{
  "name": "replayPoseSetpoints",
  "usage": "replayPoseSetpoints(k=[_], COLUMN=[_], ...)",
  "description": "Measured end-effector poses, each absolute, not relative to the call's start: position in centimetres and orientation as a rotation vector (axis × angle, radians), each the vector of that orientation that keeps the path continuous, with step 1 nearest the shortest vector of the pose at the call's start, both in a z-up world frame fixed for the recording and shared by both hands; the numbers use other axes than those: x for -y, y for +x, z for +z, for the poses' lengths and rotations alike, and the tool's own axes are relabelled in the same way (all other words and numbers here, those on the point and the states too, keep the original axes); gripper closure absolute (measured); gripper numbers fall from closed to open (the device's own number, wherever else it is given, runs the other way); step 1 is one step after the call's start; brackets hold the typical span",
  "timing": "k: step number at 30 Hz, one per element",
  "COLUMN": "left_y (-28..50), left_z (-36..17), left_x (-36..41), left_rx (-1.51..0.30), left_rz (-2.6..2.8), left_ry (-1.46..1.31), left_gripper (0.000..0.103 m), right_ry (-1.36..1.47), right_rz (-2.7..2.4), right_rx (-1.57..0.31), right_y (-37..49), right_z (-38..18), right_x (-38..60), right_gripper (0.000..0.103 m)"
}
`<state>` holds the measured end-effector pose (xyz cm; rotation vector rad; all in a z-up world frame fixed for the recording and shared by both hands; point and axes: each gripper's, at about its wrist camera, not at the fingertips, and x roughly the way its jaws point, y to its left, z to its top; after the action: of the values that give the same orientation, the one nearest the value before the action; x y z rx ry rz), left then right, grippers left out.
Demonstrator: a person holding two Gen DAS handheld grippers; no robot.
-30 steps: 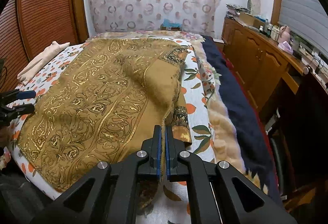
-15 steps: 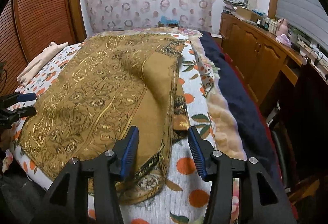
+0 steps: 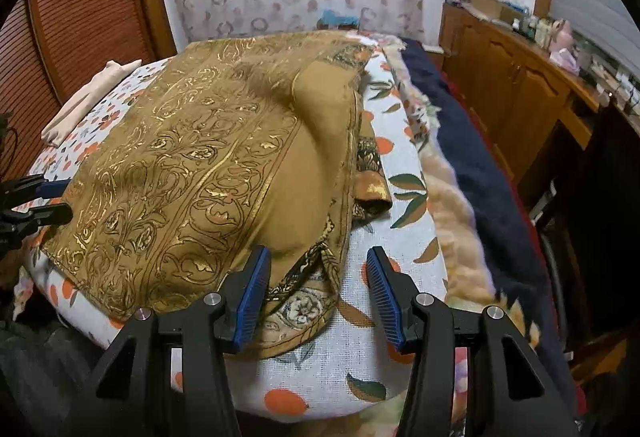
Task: Fold small clothes
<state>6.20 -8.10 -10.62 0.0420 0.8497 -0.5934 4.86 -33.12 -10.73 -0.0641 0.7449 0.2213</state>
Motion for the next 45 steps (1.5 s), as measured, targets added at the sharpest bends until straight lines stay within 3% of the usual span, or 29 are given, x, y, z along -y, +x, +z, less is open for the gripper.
replayPoseSetpoints(k=[2,4,7,9,17,23,39,41,43,45], left_y=[6.1,6.0,6.0,6.0,7.9,13.3,26.6,27.6,28.4,28.9], left_z=[-10.6,-10.7,-10.7,-10.7,-5.9,-1.5,-2.8,-3.2,-3.5,-3.9], left_x=[8.2,8.2,8.1,8.0,6.9,6.4,7.4,7.3,7.1,7.0], left_rx=[-0.853,-0.859,-0.866,-0.864,-0.728,-0.636,-0.718,-0.733,-0.745,-0.755], left_rz=[-0.605,-0.624,-0.653,-0.682,-0.727,-0.679,-0.536,-0.521,-0.502,-0.496], left_ry=[0.038,0.031,0.019,0.006,-0.094,-0.144,-0.129,-0.134,-0.138,-0.134], left_gripper=[0.061,0.077,0.096,0.098,0.100,0.100,0.099,0.099,0.099,0.099], right_ry=[-0.050,-0.044,-0.069,-0.064,-0.001,0.026,-0.068,-0.080,-0.108,-0.123], right_rz=[0.239,0.264,0.304,0.317,0.346,0.352,0.301,0.298,0.263,0.233], right_rx=[-0.743,-0.742,-0.734,-0.726,-0.479,-0.372,-0.545,-0.557,-0.541,-0.510], right_y=[4.7,4.6,4.2,4.2,3.3,7.9,25.0,26.2,26.0,25.1], right_z=[-10.6,-10.6,-10.6,-10.5,-5.1,0.4,1.6,2.6,3.8,4.8], right_x=[33.1,33.0,32.3,32.2,34.0,35.4,31.9,31.2,31.2,31.4], right_gripper=[0.051,0.056,0.081,0.094,0.098,0.098,0.098,0.089,0.063,0.048])
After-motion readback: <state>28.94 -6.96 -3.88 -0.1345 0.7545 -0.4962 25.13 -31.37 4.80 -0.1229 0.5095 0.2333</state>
